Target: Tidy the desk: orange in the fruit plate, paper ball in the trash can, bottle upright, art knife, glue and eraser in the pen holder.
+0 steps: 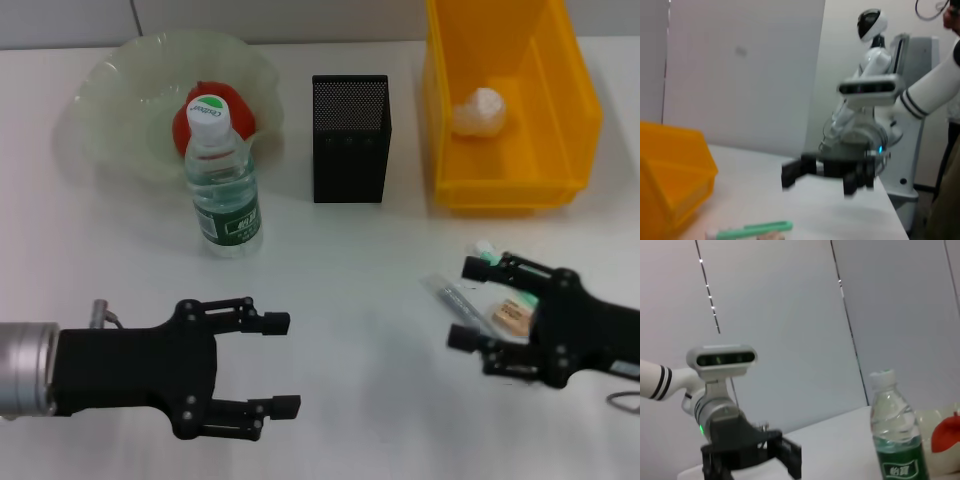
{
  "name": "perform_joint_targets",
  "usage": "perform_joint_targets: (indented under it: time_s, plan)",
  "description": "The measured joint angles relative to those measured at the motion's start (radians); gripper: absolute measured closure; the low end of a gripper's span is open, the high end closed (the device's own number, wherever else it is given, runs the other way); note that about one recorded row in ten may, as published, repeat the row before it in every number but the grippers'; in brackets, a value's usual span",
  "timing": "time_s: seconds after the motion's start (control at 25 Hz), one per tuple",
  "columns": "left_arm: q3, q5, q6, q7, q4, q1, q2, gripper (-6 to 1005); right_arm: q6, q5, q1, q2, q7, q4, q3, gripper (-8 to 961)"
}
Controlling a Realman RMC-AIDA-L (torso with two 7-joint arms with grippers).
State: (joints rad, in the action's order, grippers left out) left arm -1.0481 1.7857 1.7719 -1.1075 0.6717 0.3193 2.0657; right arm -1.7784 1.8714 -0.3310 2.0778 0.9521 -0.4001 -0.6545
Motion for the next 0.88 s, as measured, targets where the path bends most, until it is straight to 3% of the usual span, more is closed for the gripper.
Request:
perform_joint_targets:
  time_s: [0.16,0.24,0.32,0.44,0.48,0.68,0.88]
  plan:
    - [-0.001,0.005,-0.010,0.000,-0.023,0.014,0.000,200,-0.043,0.001,0.011,-0.001,0.169,-0.143,0.022,122]
    - [-0.001,0.006,-0.018,0.001,-0.024,0.017,0.001,200,-0.066,0.006,0.012,-0.002,0.367,-0.286,0.017,122]
    - [-0.001,0.006,-0.018,0.001,-0.024,0.017,0.001,199,-0.073,0.007,0.012,-0.002,0.424,-0.327,0.015,122]
    - [-0.002,0.008,-0.035,0.002,-0.036,0.018,0.003,199,-0.103,0.007,0.001,-0.002,0.636,-0.498,0.017,122]
    - [-0.002,0.008,-0.035,0.002,-0.036,0.018,0.003,199,-0.103,0.007,0.001,-0.002,0.636,-0.498,0.017,122]
    - [-0.004,0.008,-0.037,0.007,-0.042,0.015,0.004,200,-0.095,0.064,-0.063,-0.001,0.896,-0.643,0.012,122]
    - [-0.004,0.009,-0.044,0.008,-0.055,0.017,0.004,200,-0.102,0.183,-0.147,-0.014,1.142,-0.814,-0.031,122]
